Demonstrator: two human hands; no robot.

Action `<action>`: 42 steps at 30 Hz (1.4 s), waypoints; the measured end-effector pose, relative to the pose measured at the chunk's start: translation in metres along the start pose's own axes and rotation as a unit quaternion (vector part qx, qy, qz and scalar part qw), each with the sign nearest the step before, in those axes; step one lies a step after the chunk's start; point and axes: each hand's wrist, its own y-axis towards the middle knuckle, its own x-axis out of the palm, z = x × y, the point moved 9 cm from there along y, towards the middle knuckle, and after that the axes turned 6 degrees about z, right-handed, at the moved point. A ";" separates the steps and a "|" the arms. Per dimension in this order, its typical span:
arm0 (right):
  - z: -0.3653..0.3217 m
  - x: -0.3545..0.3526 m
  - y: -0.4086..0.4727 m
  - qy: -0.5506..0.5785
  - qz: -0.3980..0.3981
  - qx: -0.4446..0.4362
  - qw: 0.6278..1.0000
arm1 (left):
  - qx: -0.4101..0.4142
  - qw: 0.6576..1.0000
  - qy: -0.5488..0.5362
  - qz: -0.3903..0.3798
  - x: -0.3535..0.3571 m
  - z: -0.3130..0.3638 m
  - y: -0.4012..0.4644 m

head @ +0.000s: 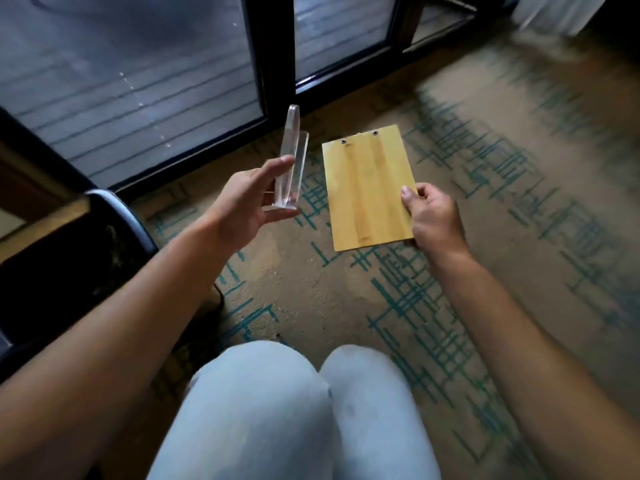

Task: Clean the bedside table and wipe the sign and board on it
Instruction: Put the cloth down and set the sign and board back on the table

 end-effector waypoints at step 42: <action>-0.645 -0.461 -0.255 0.187 0.055 -0.062 0.979 | 0.082 0.977 -0.082 -0.177 0.172 0.647 -0.458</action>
